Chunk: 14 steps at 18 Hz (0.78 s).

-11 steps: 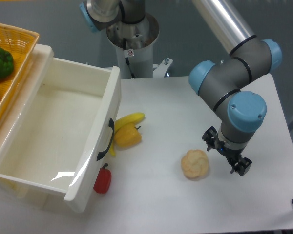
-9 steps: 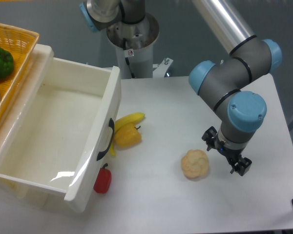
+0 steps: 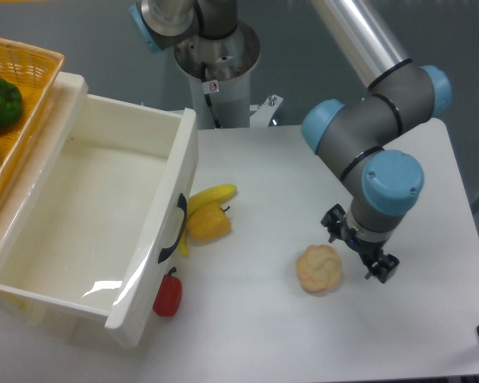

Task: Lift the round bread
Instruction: 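Move the gripper over the round bread roll and lower onto it, then close the gripper fingers around the bread roll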

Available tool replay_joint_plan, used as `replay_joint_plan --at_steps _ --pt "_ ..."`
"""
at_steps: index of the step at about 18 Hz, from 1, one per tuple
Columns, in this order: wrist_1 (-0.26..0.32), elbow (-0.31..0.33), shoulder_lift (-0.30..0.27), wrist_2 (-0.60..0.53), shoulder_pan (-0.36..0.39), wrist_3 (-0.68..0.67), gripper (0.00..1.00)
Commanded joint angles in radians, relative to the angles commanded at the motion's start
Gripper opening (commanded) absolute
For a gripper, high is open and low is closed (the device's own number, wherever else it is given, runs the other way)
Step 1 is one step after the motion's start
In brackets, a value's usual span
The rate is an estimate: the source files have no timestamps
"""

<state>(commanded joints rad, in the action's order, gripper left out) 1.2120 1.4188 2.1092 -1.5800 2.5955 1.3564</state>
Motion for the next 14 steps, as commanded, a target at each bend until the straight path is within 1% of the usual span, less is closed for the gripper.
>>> replay_joint_plan --at_steps 3,5,12,14 --pt "-0.08 0.06 -0.002 0.005 -0.023 -0.173 1.0" --pt "-0.123 0.078 0.008 0.005 -0.046 -0.224 1.0" --pt "-0.132 0.118 0.017 0.006 -0.048 -0.232 1.0" --pt "-0.156 0.123 0.034 0.005 -0.049 -0.227 1.0"
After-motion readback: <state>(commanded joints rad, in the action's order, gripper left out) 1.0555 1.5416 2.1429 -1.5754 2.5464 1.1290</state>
